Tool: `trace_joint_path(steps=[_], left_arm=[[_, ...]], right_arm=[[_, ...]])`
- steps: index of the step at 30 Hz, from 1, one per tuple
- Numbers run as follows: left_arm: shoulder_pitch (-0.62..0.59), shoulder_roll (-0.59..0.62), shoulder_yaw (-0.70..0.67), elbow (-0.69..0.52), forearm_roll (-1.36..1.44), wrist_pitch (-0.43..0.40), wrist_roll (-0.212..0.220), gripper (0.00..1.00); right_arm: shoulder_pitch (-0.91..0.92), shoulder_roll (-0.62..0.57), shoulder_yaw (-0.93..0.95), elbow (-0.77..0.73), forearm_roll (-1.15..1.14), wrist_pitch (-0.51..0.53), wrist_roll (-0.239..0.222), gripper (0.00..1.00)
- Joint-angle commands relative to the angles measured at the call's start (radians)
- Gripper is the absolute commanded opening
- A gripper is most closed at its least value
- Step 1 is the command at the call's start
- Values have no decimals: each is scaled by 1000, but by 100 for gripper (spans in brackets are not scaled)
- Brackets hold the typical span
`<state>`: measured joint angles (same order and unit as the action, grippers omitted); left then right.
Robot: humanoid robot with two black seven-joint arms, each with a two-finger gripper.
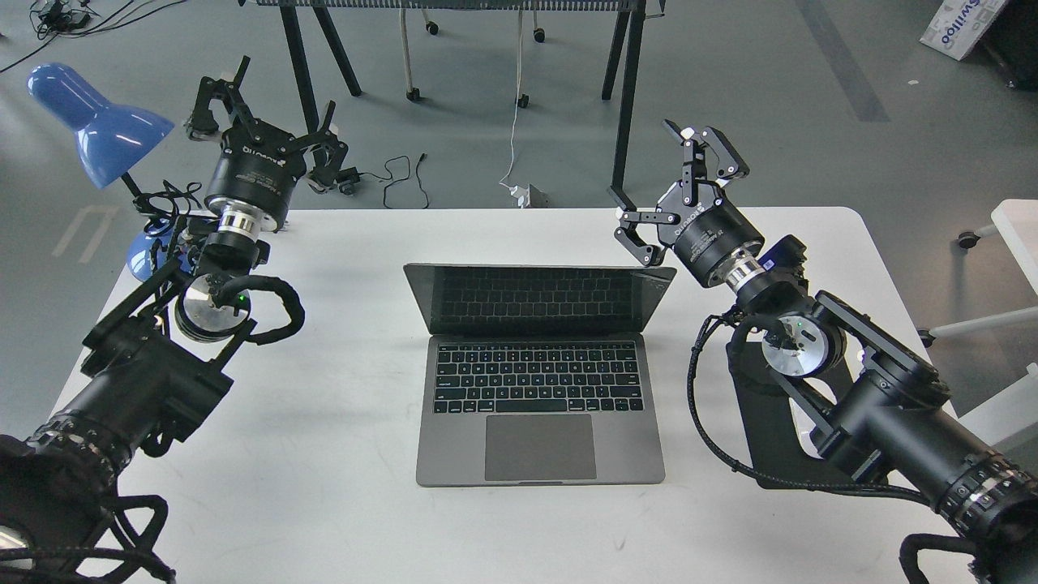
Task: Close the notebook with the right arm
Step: 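Move the right gripper over the laptop screen's top edge, then push the laptop screen down toward the keyboard with the right gripper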
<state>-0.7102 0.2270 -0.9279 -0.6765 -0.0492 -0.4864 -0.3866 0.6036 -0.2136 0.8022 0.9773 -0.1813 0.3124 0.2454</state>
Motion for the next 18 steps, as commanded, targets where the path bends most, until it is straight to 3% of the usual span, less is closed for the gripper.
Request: trace_joint_path(steps=[1, 18], left_arm=[[0, 0, 0, 0, 0, 0, 0, 100], [0, 0, 1, 0, -1, 0, 0, 100]], right_arm=[[-44, -33, -12, 69, -1, -3, -2, 100], [-208, -122, -149, 192, -17, -1, 2, 100]])
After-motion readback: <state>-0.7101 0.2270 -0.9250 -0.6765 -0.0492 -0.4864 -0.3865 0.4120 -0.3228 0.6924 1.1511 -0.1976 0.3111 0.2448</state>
